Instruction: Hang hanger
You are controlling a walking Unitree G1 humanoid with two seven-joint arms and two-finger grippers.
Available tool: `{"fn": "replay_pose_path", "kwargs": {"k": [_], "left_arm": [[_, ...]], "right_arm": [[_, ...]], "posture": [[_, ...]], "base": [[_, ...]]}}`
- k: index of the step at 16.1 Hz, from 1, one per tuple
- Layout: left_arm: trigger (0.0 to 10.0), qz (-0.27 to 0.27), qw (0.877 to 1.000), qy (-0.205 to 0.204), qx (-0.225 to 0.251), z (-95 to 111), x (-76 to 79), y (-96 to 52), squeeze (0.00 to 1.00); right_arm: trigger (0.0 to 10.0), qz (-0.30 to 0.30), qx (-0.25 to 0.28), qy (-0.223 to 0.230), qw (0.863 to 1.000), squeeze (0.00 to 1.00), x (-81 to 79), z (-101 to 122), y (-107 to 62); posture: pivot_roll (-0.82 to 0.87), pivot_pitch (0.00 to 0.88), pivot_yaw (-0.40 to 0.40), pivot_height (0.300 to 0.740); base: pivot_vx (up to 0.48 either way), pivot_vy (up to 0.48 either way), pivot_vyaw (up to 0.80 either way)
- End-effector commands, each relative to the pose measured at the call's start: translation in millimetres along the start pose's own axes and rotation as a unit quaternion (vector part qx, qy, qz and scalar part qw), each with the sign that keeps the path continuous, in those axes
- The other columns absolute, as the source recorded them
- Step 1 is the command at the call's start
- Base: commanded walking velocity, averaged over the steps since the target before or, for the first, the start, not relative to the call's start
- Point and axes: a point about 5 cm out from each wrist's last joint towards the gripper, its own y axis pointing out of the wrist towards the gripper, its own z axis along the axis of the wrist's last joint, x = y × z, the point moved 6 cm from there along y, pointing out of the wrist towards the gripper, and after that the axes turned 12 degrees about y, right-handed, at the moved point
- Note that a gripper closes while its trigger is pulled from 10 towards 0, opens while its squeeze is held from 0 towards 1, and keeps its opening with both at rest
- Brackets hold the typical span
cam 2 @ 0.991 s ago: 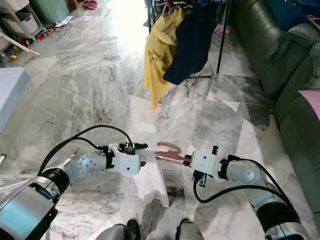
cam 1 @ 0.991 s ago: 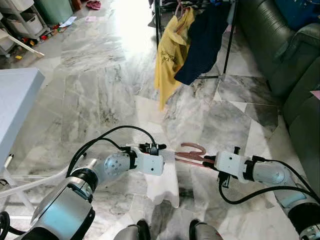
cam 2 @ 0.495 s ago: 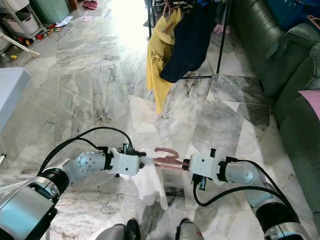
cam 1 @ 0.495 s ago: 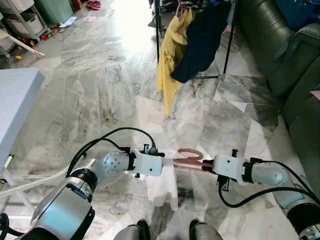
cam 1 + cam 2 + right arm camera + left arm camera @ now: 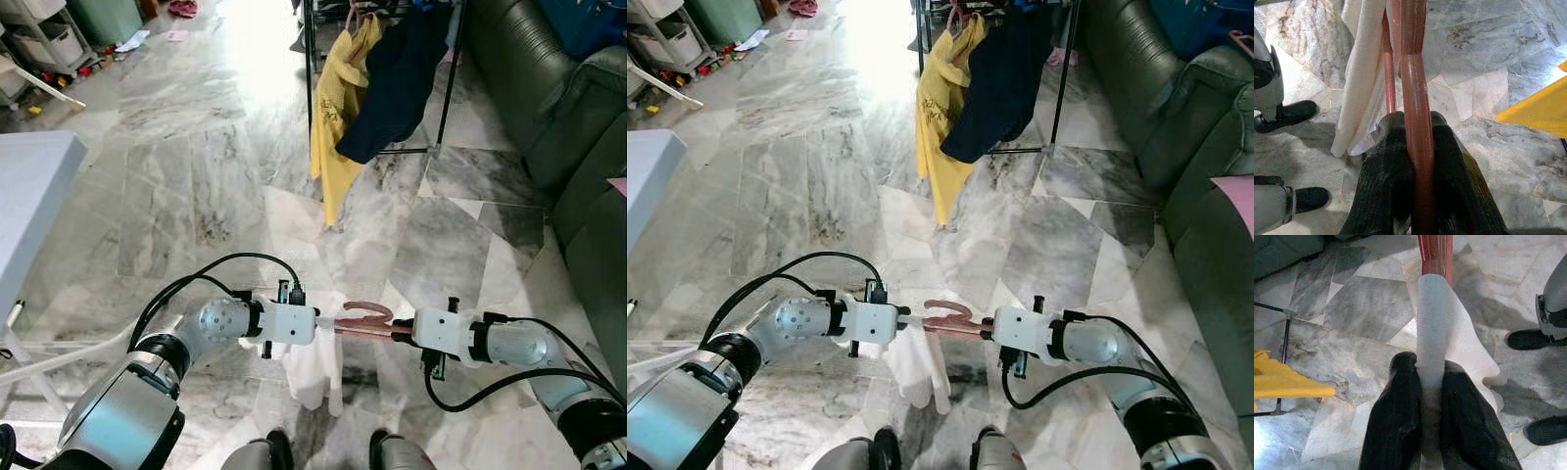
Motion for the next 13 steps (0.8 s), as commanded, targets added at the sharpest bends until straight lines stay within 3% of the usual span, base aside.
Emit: {"fn": "replay_pose_path", "kwargs": {"k": [1, 12, 13], "left_arm": [[0.0, -0.042, 0.999, 0.000, -0.001, -1.3, 21.3, 1.2, 0.00], [0.0, -0.081, 0.997, -0.008, -0.009, -6.5, 34.8, -2.3, 0.00], [0.0, -0.079, 0.997, -0.009, -0.010, -6.6, 34.4, -2.2, 0.00]], "right_arm": [[10.0, -0.008, 0.028, -0.010, 1.000, 0.00, 7.7, 15.3, 2.4], [10.0, 0.003, 0.025, -0.004, 1.000, 0.00, 4.2, 12.5, 6.6], [10.0, 0.005, 0.026, -0.001, 1.000, 0.25, 3.8, 12.4, 6.7]], "posture": [[-0.21, 0.192, 0.079, 0.740], [-0.20, 0.203, 0.058, 0.740], [-0.20, 0.203, 0.058, 0.740]], "base": [[0.000, 0.000, 0.00], [0.000, 0.000, 0.00], [0.000, 0.000, 0.00]]}}
